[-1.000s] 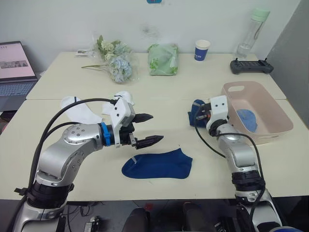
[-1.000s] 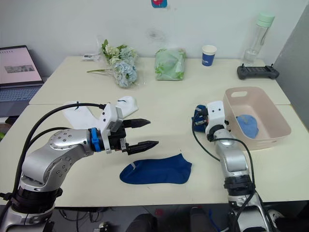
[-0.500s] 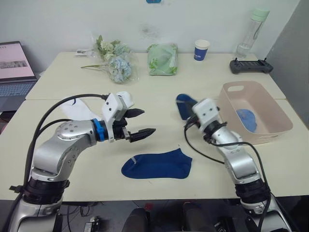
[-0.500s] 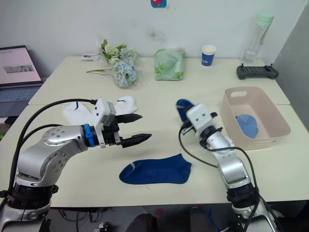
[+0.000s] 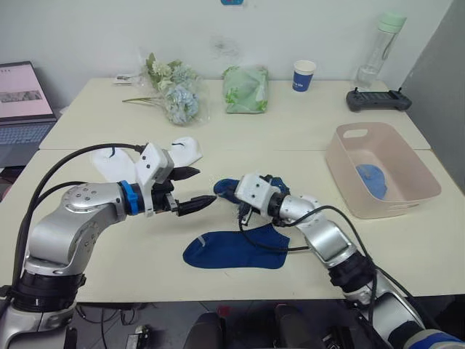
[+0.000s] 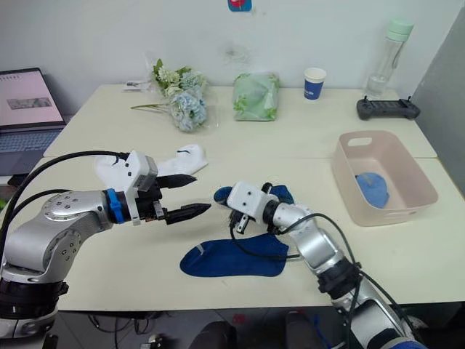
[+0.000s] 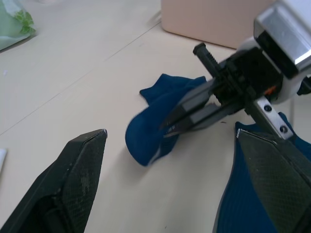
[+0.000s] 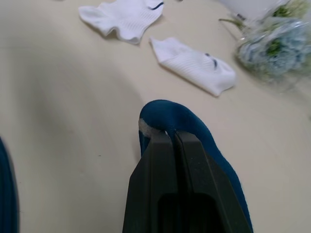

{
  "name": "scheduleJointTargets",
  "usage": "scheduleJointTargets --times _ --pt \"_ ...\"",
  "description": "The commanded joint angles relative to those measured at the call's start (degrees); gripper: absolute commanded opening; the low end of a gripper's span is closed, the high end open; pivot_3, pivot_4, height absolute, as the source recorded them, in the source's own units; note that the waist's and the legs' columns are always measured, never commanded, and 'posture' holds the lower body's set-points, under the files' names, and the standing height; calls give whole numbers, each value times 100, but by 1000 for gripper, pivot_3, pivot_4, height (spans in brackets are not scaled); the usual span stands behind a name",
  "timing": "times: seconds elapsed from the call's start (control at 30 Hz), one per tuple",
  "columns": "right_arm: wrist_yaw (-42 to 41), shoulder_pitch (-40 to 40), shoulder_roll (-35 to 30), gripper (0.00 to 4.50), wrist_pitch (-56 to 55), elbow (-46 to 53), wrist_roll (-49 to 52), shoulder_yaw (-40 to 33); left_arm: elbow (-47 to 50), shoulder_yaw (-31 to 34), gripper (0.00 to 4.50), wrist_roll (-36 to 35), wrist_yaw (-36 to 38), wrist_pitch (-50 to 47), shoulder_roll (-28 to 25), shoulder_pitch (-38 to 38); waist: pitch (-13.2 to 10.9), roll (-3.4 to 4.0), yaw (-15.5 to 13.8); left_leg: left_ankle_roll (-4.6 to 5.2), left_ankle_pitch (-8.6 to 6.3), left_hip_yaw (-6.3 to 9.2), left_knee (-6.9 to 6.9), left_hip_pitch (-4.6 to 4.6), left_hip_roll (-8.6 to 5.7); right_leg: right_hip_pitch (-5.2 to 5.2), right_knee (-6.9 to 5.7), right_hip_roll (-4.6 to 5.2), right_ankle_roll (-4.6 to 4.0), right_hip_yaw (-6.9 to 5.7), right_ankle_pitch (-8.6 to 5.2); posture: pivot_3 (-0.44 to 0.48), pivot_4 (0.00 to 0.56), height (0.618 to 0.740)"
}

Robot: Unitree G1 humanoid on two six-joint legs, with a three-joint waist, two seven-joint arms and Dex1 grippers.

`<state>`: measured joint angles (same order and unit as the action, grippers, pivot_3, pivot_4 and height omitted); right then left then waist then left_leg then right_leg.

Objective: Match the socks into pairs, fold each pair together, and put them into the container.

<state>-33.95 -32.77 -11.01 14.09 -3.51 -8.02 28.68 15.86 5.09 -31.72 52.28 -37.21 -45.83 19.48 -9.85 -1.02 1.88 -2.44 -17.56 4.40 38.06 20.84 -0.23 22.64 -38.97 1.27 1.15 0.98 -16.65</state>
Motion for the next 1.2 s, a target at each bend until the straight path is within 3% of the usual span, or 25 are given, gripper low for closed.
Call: scheduleJointTargets --times 0.03,0.07,0.17,0.5,0.67,0.8,1.2 --pt "-143 -169 246 38 68 -105 -42 148 79 195 4500 40 46 169 -90 -43 0 0 0 0 0 0 0 0 0 0 0 0 0 1 0 0 150 740" --pt "-105 -179 348 38 39 -126 -63 181 121 188 4500 75 88 207 -132 -150 0 0 0 -1 0 1 0 1 0 1 1 0 0 0 0 0 150 740" --pt "-307 -108 480 641 351 237 223 56 178 220 4500 122 95 258 -175 -364 0 0 0 -1 0 1 -3 3 1 6 1 1 0 3 0 0 150 740" --pt "-1043 12 -3 4132 1615 1739 1272 -675 -22 327 4500 80 44 265 -48 -265 0 0 -14 0 0 8 -1 4 -1 2 0 4 0 -5 0 0 150 740" --pt "-615 58 -233 4132 1855 1819 1307 -1177 -175 241 4500 174 203 335 -115 -250 0 0 -9 0 0 9 -3 3 0 4 0 3 0 -4 0 0 150 740" --pt "47 27 -520 4132 1760 1144 900 -1559 -155 -106 4500 254 173 -64 -150 -383 0 0 -8 0 0 6 -2 3 -4 2 -1 4 0 -2 1 0 150 740" --pt "622 144 -370 4132 1178 163 671 -1620 447 -379 4500 -191 -1359 -2256 969 -715 0 0 -2 1 -1 3 -2 8 1 8 -4 3 0 0 1 0 150 740"
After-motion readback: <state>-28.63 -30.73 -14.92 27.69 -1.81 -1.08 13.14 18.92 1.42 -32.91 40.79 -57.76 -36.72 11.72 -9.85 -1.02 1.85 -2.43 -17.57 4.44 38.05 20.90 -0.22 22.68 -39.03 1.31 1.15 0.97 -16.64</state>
